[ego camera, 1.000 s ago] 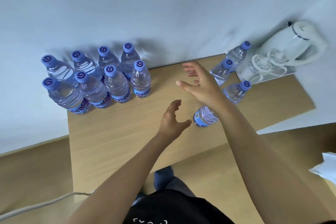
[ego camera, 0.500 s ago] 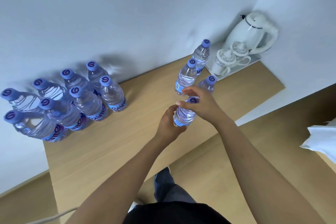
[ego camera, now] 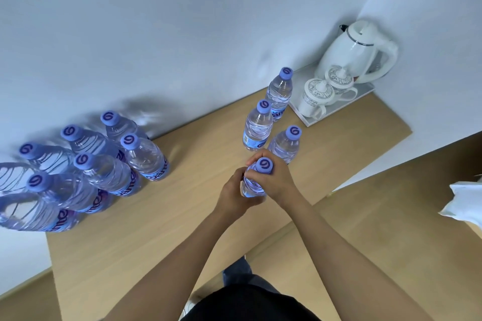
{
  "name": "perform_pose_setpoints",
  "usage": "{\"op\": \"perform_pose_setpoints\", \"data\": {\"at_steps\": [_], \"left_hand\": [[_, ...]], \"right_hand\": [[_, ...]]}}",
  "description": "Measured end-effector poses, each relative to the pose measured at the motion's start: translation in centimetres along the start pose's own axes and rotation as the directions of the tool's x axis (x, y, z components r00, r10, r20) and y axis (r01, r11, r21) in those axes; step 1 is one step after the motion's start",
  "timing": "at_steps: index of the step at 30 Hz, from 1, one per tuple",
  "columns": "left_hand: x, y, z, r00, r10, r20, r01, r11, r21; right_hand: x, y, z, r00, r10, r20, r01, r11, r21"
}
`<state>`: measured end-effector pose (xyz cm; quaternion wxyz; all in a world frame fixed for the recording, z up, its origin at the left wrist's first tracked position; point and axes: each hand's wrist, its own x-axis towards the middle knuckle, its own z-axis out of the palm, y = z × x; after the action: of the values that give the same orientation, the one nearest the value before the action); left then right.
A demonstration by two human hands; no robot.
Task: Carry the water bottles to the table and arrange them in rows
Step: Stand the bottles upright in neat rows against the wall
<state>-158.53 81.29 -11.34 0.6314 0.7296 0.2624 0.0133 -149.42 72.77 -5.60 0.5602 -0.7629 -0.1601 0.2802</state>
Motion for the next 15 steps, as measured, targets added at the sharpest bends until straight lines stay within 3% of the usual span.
{"op": "perform_pose_setpoints", "data": {"at_steps": [6,15], "left_hand": [[0.3,0.2,-0.2,0.997,-0.073,-0.002,0.072,0.986,-0.147],[-2.9,3.7,-4.2,0.997,-0.075,-0.034,0.064,0.964,-0.257]], "right_hand": [[2.1,-2.6,-0.2,0.991,0.064,0.117,-0.068,0.997,0.028],[3.5,-9.8,2.1,0.926,0.094,0.367,-0.125,0.99,0.063]]}}
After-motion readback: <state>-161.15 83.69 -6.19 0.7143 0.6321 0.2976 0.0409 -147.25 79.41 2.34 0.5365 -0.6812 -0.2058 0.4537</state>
